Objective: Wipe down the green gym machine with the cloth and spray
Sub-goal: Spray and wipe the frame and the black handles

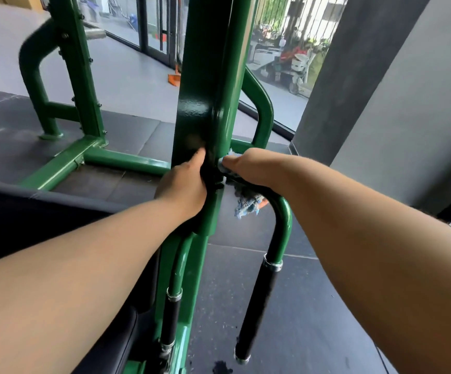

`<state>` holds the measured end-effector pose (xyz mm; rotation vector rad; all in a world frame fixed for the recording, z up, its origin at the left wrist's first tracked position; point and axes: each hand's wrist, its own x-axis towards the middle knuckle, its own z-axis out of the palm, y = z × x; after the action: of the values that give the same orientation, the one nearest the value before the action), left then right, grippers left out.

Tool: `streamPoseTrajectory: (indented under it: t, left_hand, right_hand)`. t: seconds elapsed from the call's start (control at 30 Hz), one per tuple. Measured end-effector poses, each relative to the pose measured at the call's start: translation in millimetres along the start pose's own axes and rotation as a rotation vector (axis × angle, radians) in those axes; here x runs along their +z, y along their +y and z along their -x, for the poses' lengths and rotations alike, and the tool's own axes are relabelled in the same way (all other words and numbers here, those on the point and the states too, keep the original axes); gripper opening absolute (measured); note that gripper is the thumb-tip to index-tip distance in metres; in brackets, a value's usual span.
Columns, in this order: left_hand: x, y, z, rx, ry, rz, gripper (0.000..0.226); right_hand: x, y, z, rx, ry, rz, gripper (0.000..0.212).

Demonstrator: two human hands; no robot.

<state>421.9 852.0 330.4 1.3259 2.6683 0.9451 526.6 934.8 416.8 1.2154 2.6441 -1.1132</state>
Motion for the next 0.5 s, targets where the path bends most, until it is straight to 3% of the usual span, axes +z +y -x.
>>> streamPoseTrajectory:
  t: [0.13, 0.23, 0.37, 0.5]
  left_hand:
    - [-7.9, -5.0, -1.2, 0.015, -0.074, 0.026, 0.068]
    - [-7.5, -8.4, -2.3, 0.039, -0.095, 0.03, 0.07]
    - [-7.4, -11.2, -3.2, 0.051, -0.091, 0.005, 0.069]
    - [-6.3, -8.7, -2.4, 0.055, -0.108, -0.039, 0.069]
  right_hand:
    - [-5.6, 10.7, -12.2, 0.221, -0.246, -0.331, 0.033]
    - [-9.7, 6.4, -16.8, 0.287, -0.3, -0.292, 0.033]
    - [0.1, -2.7, -16.2, 0.259, -0.189, -0.242, 0.027]
    - [8.8, 3.8, -9.9, 0.079, -0.029, -0.061, 0.024]
